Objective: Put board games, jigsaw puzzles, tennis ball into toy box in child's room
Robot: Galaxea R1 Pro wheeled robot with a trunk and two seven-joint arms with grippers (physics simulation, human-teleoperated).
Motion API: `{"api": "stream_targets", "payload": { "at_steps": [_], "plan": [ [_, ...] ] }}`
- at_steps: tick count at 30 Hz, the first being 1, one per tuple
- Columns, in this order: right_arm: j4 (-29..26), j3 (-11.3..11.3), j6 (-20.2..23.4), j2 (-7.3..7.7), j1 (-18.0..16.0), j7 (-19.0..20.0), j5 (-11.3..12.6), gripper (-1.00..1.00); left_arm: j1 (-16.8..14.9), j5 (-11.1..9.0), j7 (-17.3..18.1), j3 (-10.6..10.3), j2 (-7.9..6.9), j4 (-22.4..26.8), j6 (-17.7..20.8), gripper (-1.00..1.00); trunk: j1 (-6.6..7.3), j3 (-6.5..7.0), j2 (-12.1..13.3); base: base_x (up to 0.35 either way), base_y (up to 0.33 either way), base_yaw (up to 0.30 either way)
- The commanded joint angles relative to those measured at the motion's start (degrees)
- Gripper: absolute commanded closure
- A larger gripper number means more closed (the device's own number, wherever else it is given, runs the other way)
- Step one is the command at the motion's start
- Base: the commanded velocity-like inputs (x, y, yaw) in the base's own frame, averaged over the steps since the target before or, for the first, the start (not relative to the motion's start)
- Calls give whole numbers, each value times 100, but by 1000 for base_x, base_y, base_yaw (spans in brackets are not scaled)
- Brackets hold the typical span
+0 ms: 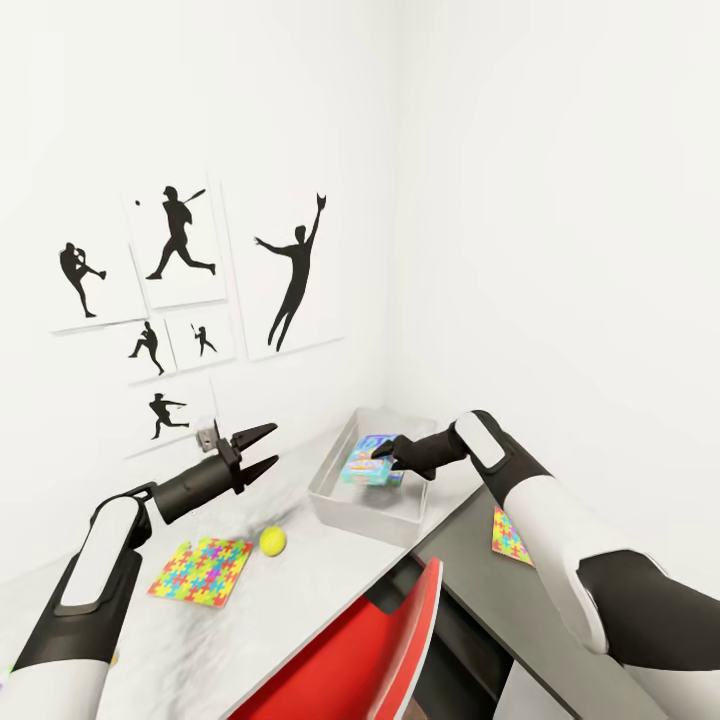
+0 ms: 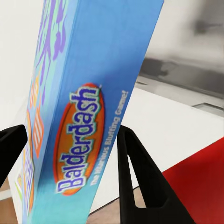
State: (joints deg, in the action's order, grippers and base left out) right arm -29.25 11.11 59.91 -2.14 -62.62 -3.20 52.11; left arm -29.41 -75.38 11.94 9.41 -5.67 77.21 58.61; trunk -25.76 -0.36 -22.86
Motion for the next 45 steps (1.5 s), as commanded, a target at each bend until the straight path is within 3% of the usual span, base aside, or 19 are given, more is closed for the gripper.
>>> {"api": "stream_targets", "payload": {
  "at_steps": [1,26,32,36,45],
  "plan": [
    [-2,14,9,-1,-5,-18,48,100,-1,51,60,10,-2,-3,21,-100,-2,-10,-6,0,0,0],
    [-9,-42,9,18,-351,155,65,100,-3,14,63,-9,-13,84,27,-100,-2,-233,-6,0,0,0],
    [-11,-36,9,30,-348,183,57,100,-35,-27,-8,10,-31,760,38,-100,-2,-289,-6,0,0,0],
    [-118,-26,9,57,-341,400,55,100,-23,-332,-44,17,-51,1085,63,-100,-2,-326,-6,0,0,0],
    [-185,15,-160,79,-296,1079,32,100,-9,-825,-55,26,-225,1171,69,-100,-2,-410,-6,0,0,0]
  ]
}}
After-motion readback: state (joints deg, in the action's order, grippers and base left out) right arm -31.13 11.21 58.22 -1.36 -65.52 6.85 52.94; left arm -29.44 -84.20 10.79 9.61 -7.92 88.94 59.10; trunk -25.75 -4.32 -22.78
